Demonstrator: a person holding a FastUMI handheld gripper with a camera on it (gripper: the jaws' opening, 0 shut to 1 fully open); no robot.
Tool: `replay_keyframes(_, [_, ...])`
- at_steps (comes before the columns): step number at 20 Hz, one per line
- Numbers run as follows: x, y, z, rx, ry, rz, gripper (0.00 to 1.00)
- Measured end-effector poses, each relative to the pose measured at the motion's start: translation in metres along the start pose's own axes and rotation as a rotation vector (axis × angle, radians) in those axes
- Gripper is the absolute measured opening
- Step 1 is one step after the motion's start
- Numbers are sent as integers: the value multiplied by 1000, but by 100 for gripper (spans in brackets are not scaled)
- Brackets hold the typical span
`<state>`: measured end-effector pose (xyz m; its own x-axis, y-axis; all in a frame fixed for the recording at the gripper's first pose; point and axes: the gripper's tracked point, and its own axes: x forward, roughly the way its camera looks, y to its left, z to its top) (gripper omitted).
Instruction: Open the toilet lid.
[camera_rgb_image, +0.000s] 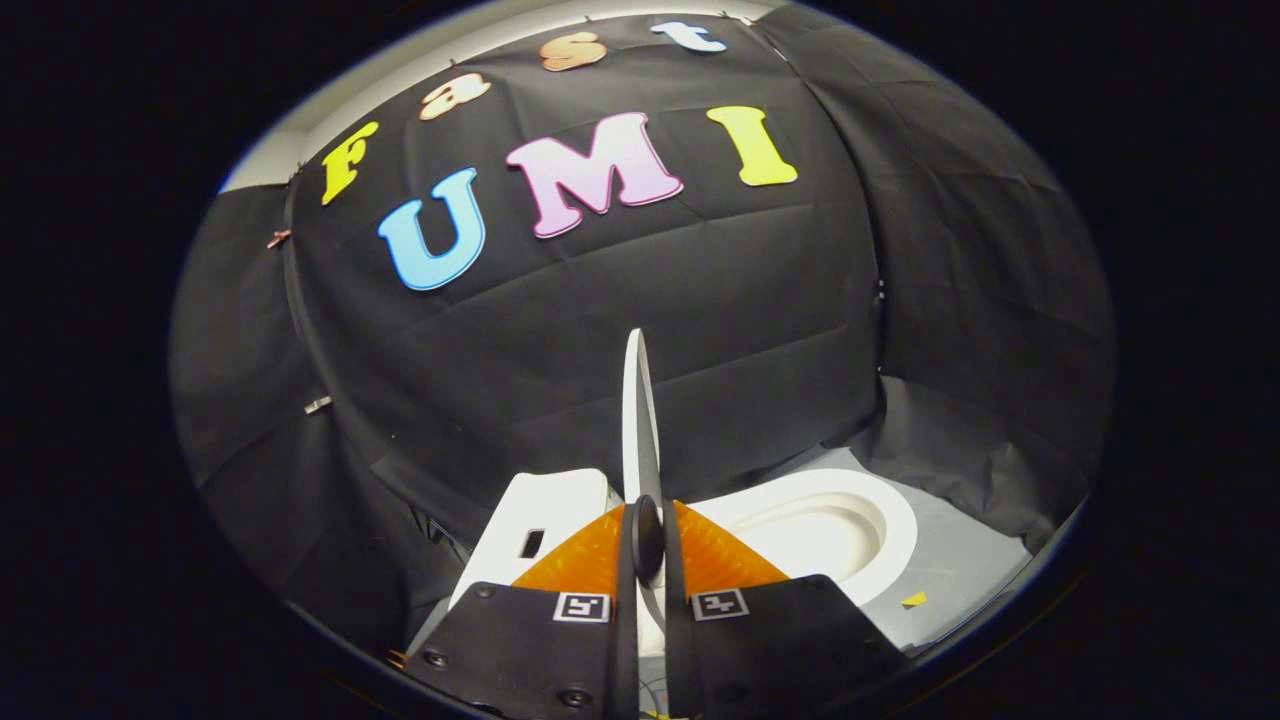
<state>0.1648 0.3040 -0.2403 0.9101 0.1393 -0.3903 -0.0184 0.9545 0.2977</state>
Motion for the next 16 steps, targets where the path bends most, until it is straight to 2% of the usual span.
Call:
replay_keyframes(6, [-1,44,-9,-116,6,-7,17])
replay_keyframes(16, [-2,115,-38,-231,7,35,18])
